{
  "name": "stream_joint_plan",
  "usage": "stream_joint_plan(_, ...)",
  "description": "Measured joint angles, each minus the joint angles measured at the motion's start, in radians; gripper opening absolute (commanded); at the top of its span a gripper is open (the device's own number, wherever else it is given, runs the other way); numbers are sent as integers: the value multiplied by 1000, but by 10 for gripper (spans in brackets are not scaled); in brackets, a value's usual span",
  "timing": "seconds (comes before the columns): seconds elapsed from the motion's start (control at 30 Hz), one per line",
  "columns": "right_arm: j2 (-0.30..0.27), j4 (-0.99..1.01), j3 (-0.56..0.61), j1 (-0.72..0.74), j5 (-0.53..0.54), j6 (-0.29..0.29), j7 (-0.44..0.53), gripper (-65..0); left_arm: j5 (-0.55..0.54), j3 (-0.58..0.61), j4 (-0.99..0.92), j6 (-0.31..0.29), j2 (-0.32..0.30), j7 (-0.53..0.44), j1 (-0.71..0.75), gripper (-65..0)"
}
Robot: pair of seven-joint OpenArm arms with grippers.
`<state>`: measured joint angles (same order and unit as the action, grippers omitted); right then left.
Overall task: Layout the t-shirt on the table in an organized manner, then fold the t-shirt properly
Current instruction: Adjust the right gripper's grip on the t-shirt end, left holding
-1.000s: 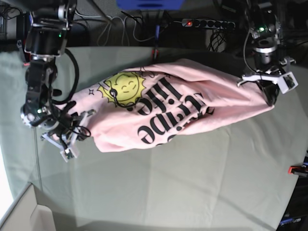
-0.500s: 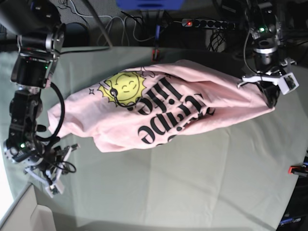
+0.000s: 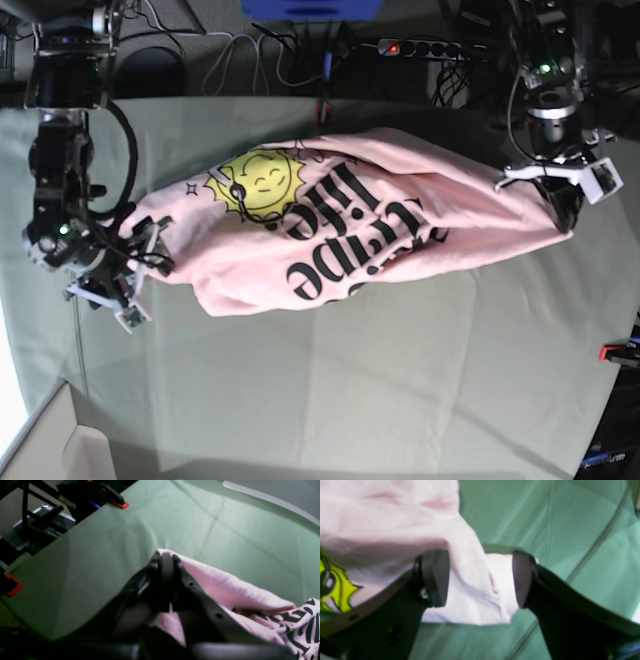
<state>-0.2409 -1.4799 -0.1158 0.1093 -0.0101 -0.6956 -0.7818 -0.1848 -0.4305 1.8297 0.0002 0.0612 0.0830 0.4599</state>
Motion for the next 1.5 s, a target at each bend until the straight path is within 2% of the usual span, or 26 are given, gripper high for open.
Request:
stream_joint_plan(0.3,-5,140,0,-13,1,0,42,-253,0,0,-2,0,0,0,0,-649)
stream_joint_plan(0.37,-6,148,0,-16,-4,0,56,-285,0,0,-2,0,0,0,0,-649)
stream_joint_plan(0.43,-5,148,0,-22,-2,0,89,-378,0,0,-2,0,0,0,0,-649)
stream_joint_plan(0.53,-5,148,0,-21,0,0,103,-610,0,0,-2,0,0,0,0,-649)
stream_joint_plan(0.57,-5,148,0,-17,-1,0,102,-650,0,0,-2,0,0,0,0,-649)
stream_joint_plan(0.83,-3,151,1,134,-2,-5,87,-650,0,0,9,0,0,4,2,-649)
stream_joint_plan(1.0,-3,165,4,305,-1,-9,85,-650,0,0,31,1,0,6,-20,-649)
stream_joint_plan(1.2,18,447,50,577,-10,-6,98,-650,1,0,34,0,-3,-3,-67,-649)
stream_joint_plan(1.27,26,572,100,649,3,-4,107,-595,3,-1,34,5,2,3,-68,-649)
stream_joint_plan(1.37,50,701,212,731,-5,-3,101,-452,4,-1,29,4,2,4,-85,-649)
stream_joint_plan(1.5,72,685,277,743,6,-5,98,-273,3,0,16,4,0,53,-98,-649)
